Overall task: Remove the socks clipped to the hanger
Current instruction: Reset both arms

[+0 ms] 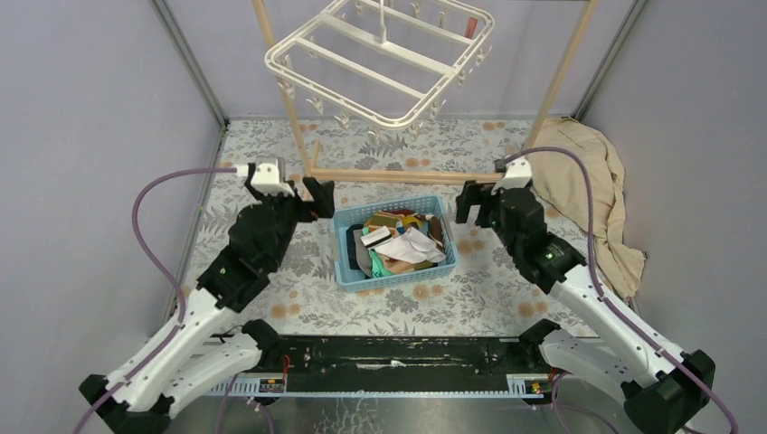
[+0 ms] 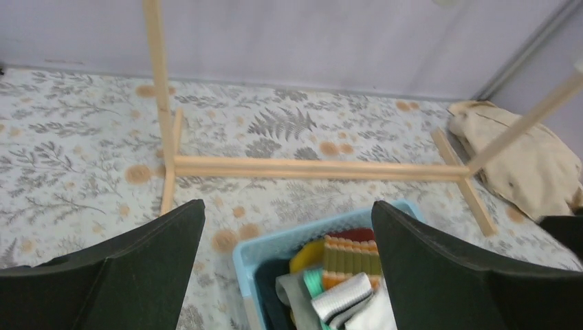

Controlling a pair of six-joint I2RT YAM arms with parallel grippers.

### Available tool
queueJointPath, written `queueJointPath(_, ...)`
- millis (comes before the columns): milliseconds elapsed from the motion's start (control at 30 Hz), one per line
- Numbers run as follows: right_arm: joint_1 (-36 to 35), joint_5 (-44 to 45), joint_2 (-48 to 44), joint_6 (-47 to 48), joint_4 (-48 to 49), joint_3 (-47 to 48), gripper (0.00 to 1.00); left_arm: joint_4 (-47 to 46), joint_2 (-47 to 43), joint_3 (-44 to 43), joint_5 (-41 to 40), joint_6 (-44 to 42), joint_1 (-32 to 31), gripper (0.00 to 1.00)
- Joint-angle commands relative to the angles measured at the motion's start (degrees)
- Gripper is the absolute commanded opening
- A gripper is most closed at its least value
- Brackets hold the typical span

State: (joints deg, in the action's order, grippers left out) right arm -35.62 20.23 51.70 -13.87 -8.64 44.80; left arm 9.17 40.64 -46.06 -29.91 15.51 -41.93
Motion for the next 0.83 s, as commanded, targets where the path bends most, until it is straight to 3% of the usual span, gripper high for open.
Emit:
queueJointPath(0, 9.21, -4.24, 0.5, 1.76, 5.23, 3.27, 1.0, -6.36, 6.02, -2.04, 18.31, -0.82, 15.95, 0.99)
queueJointPath(133, 17.38, -3.94, -0.08, -0.06, 5.44, 1.2, 1.0, -10.43, 6.14, 1.04, 26.76, 1.61, 28.09, 0.99)
queueJointPath(233, 19.08, -5.8, 0.3, -0.49, 2.33, 1.83, 1.0, -11.67, 8.01, 2.47, 32.99, 4.05, 34.08, 0.99)
queueJointPath(800, 19.09, -6.35, 1.55, -2.13, 2.33, 2.89, 0.99, -13.7, 11.17, 3.06, 37.55, 4.67, 35.69, 0.99)
